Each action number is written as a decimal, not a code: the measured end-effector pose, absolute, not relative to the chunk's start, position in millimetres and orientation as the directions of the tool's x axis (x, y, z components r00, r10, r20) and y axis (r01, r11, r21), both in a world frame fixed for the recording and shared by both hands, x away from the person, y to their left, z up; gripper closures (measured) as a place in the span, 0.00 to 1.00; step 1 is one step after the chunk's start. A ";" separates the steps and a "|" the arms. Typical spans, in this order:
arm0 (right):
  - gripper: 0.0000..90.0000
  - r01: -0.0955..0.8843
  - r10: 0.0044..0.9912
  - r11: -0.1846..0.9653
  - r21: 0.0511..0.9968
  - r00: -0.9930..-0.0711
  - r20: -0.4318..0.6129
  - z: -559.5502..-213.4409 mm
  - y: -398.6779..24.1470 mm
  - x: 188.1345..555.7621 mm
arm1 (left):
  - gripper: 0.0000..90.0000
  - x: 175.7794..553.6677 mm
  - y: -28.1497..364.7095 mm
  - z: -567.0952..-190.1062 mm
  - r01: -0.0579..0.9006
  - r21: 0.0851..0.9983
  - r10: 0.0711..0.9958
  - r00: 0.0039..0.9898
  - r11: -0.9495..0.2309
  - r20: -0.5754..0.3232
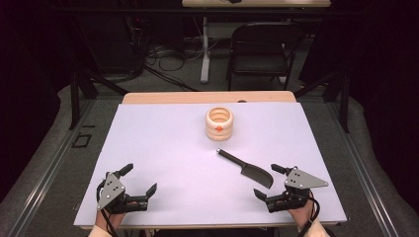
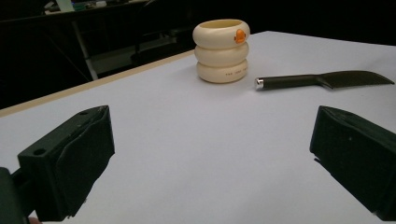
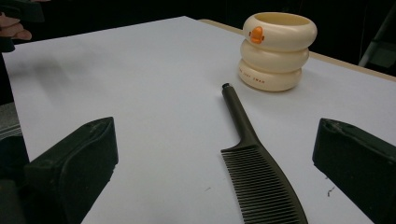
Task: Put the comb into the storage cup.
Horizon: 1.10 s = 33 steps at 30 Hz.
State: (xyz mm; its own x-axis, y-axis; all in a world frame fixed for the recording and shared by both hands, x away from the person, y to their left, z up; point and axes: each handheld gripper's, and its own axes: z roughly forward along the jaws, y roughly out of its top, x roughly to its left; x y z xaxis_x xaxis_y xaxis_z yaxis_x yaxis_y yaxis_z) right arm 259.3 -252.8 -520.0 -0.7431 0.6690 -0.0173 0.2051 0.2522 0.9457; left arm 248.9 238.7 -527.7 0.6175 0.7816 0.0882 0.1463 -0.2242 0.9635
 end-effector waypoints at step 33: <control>0.00 0.216 0.582 0.332 0.918 -0.813 -0.020 -518.0 -223.3 278.0 | 0.00 251.8 239.0 -532.3 0.185 0.956 0.795 0.602 -0.228 0.073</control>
